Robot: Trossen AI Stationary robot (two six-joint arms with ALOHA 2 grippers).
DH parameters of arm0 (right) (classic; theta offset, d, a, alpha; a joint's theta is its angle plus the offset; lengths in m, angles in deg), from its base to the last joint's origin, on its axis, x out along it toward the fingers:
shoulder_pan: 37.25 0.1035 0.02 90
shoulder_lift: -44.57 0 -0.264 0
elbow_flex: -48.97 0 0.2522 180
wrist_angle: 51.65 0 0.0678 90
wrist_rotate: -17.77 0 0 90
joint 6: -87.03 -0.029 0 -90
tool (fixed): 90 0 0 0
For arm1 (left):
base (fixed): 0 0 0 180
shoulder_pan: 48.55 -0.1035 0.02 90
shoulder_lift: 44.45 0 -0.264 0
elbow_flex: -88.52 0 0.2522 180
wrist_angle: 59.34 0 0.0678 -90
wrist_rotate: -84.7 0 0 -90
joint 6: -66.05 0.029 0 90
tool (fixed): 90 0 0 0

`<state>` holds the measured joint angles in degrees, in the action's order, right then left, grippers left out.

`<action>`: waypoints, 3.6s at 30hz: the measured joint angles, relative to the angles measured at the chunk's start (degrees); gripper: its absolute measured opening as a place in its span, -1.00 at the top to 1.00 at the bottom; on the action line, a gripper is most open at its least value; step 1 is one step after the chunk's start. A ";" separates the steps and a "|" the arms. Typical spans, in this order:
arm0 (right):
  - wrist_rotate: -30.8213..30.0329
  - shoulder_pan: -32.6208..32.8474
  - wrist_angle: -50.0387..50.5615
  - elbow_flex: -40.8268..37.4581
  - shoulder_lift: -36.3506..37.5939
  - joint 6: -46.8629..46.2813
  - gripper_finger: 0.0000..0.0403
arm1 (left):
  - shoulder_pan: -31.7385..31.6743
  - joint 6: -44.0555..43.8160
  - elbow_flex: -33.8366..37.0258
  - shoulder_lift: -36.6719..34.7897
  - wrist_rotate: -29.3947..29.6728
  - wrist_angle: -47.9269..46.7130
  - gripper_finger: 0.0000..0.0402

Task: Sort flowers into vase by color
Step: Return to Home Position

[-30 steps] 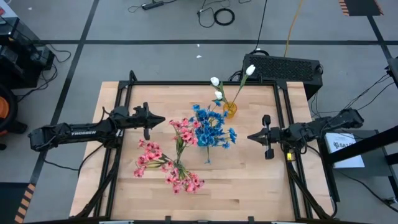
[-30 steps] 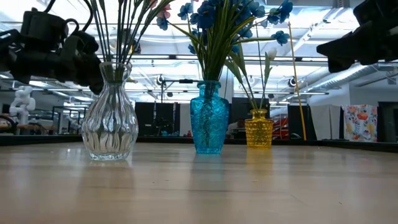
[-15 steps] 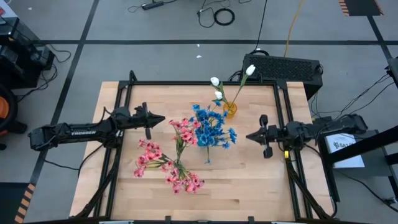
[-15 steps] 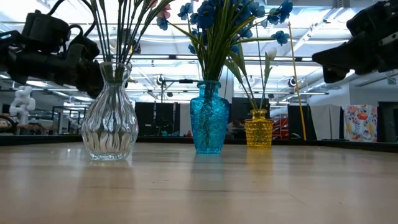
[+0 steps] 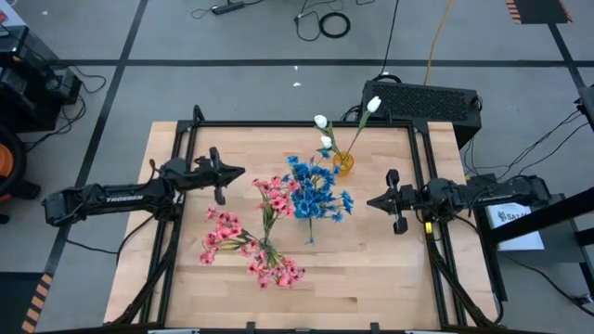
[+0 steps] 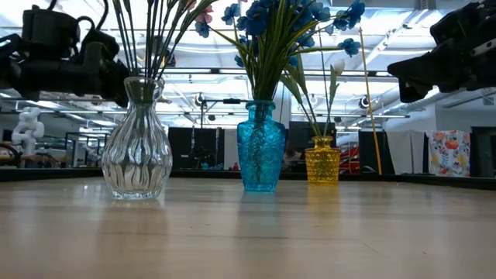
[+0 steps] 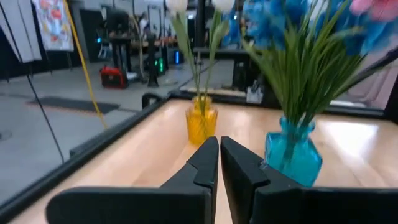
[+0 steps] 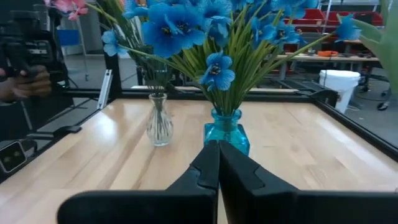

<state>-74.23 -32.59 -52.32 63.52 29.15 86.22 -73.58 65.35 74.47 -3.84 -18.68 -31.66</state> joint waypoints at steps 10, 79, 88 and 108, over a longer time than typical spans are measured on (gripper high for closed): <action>3.86 -4.43 1.26 0.02 -0.02 -1.08 1.00 | -1.67 -2.93 0.01 -7.09 -3.47 -5.85 0.88; 3.56 -7.73 4.52 0.09 11.45 0.77 1.00 | 21.44 -2.24 0.07 -40.62 19.80 -39.78 0.88; -0.75 -7.73 9.39 0.09 15.37 0.27 1.00 | 21.44 -1.96 0.07 -40.62 19.75 -39.85 0.88; 2.16 -7.69 13.44 0.09 15.34 1.08 1.00 | 21.44 -1.95 0.07 -40.38 19.47 -40.00 0.88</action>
<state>-72.07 -40.28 -38.89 63.61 44.50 87.30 -52.15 63.40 74.53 -44.22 0.79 -71.66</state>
